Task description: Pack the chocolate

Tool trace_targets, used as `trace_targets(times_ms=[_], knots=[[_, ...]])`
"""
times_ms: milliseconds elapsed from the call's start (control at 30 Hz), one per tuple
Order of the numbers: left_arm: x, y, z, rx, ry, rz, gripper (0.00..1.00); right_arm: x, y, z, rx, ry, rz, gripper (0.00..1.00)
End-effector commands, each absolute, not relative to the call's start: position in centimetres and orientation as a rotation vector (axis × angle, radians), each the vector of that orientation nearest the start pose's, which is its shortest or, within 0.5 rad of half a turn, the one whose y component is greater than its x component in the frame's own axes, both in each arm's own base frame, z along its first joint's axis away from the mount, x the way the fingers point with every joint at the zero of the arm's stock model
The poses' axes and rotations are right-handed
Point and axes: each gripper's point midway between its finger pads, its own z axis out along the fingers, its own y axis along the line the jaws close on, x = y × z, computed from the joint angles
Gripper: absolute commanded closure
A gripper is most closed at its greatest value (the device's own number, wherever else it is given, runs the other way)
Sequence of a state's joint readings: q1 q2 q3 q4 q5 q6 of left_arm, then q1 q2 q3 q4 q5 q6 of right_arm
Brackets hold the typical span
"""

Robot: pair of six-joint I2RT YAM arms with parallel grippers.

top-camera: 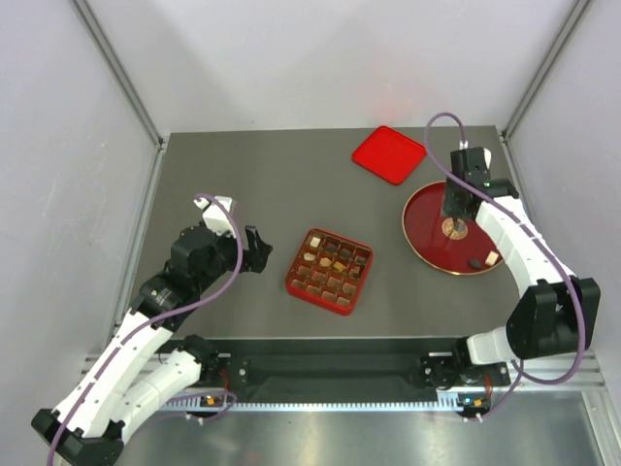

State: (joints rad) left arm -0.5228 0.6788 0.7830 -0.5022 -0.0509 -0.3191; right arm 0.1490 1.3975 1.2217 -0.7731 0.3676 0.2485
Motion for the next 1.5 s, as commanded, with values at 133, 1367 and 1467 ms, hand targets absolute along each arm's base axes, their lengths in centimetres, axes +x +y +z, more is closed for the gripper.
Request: trace_targets(times_ms=[133, 1367, 1467], knots=[[23.1, -13.5, 23.5, 0.167, 1.973, -0.485, 0.16, 38.5, -0.7, 17.4, 0.24, 2.307, -0.222, 0.55], [23.4, -13.5, 23.2, 0.163, 1.984, -0.47, 0.16, 38.3, -2.2, 12.0, 0.248, 2.381, -0.294, 0.59], [23.4, -13.5, 23.2, 0.163, 1.985, -0.469, 0.16, 38.3, -2.0, 11.9, 0.246, 2.382, -0.287, 0.61]])
